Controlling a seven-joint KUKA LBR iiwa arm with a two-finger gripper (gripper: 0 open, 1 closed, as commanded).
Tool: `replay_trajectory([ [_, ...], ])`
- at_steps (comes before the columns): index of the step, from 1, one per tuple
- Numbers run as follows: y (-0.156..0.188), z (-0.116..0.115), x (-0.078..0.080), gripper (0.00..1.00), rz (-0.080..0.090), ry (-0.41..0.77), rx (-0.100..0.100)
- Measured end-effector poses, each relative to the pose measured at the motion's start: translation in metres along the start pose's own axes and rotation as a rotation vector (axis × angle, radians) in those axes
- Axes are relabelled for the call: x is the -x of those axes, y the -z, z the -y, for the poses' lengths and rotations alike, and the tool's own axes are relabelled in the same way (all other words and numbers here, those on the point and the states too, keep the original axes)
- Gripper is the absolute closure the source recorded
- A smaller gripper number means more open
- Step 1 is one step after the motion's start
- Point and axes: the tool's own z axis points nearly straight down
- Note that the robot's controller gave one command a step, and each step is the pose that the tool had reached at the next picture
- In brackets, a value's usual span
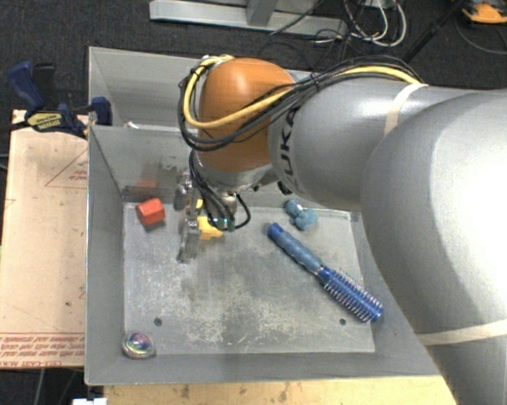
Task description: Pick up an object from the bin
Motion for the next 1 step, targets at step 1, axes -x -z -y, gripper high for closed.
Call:
replay_trajectory([
  [1,0.0097,-0.068,-0.0029,0.0,0.009,-0.162,0.005],
])
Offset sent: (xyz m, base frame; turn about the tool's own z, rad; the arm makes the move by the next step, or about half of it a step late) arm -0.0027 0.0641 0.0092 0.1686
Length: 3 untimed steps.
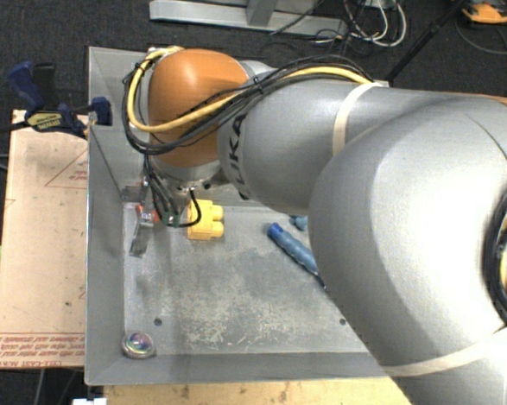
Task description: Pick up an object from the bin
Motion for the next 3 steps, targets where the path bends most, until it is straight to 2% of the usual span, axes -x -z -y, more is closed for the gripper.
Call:
replay_trajectory([
  [1,-0.061,0.023,0.033,0.0,0.007,0.277,0.001],
  [2,-0.062,0.023,0.033,1.0,0.004,0.277,0.0],
  [3,0.064,0.031,0.022,1.0,0.008,0.302,-0.001],
])
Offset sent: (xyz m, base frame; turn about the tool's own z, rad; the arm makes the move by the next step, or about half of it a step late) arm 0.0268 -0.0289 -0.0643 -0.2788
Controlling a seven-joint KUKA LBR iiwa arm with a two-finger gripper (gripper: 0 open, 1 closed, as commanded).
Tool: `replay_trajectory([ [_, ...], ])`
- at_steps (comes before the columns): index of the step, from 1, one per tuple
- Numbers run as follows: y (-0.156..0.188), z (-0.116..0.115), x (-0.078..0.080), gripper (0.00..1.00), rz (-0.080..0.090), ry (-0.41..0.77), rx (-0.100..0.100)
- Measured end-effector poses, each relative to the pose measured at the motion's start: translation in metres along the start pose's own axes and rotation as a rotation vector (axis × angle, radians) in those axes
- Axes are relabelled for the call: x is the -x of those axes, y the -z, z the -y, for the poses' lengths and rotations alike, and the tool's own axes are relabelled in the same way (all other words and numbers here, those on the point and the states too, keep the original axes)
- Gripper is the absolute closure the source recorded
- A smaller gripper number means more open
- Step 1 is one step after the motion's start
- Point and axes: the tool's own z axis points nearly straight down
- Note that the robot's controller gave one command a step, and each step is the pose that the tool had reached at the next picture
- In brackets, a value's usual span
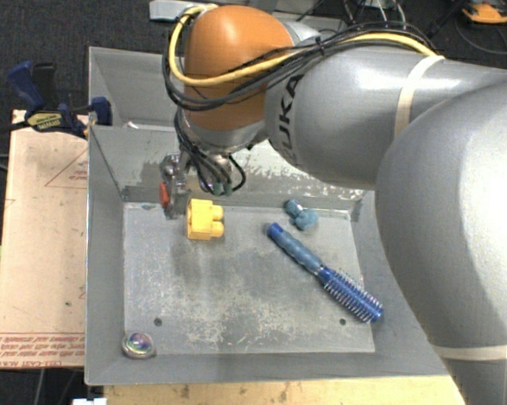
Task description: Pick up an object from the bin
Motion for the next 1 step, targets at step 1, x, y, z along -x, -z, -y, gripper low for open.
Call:
replay_trajectory([
  [1,0.0664,-0.0012,-0.0277,1.0,-0.004,0.526,0.001],
])
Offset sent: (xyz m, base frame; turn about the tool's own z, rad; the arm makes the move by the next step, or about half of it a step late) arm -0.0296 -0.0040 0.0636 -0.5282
